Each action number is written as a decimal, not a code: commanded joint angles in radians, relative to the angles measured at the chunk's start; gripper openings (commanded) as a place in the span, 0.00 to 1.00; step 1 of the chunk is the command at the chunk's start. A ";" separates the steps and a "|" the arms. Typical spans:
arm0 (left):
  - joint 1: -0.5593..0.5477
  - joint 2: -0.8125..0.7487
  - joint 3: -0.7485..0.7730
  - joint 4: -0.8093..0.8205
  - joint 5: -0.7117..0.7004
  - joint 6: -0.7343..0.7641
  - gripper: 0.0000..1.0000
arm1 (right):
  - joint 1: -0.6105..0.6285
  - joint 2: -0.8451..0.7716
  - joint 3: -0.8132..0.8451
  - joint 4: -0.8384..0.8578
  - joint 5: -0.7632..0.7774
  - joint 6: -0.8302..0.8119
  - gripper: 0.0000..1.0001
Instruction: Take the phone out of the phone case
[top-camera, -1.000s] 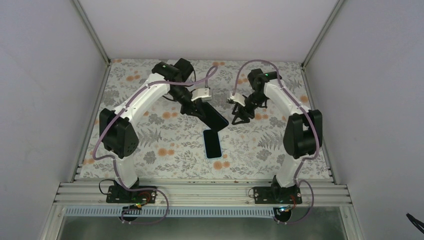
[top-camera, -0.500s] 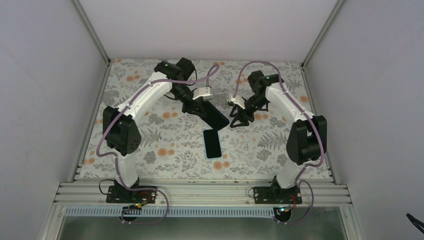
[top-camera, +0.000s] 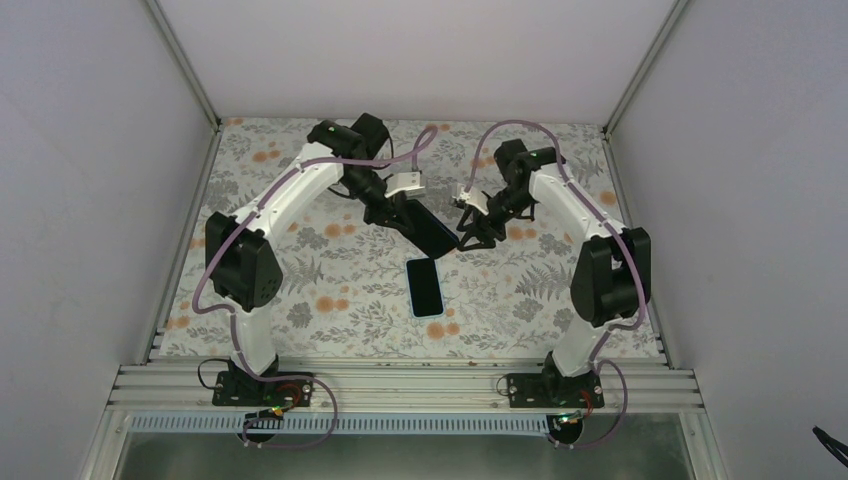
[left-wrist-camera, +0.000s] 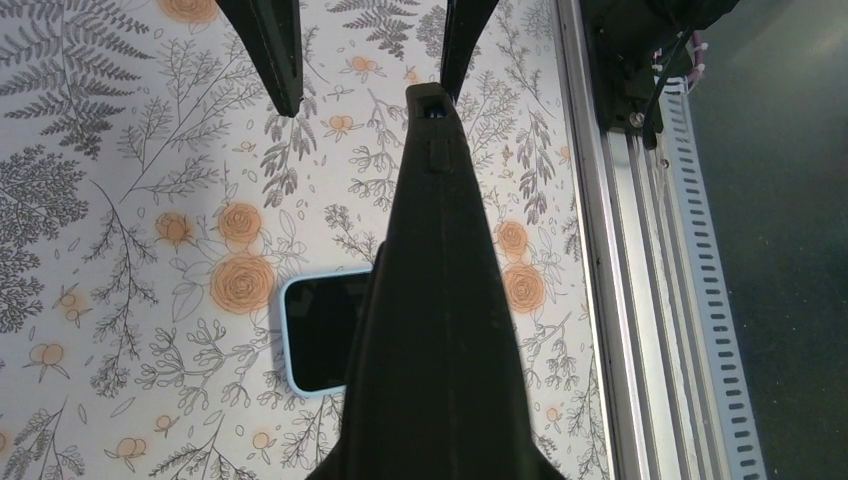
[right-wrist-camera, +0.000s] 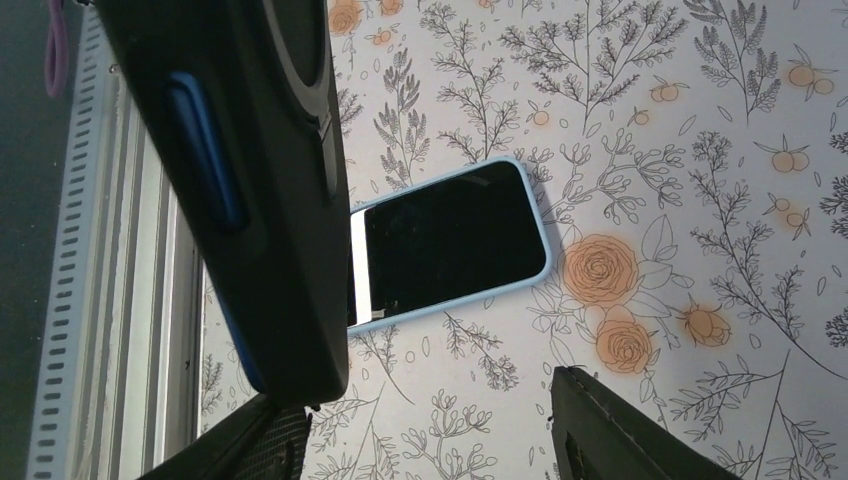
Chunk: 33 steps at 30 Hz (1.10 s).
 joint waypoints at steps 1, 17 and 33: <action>-0.004 -0.012 0.009 0.006 0.082 0.010 0.02 | 0.000 0.033 0.040 0.029 -0.010 0.013 0.60; -0.080 -0.022 -0.039 0.004 0.177 0.037 0.02 | -0.013 0.080 0.159 0.261 0.020 0.228 0.61; 0.045 0.134 0.346 0.014 0.339 -0.037 0.02 | 0.207 -0.026 0.071 0.225 -0.368 0.102 0.69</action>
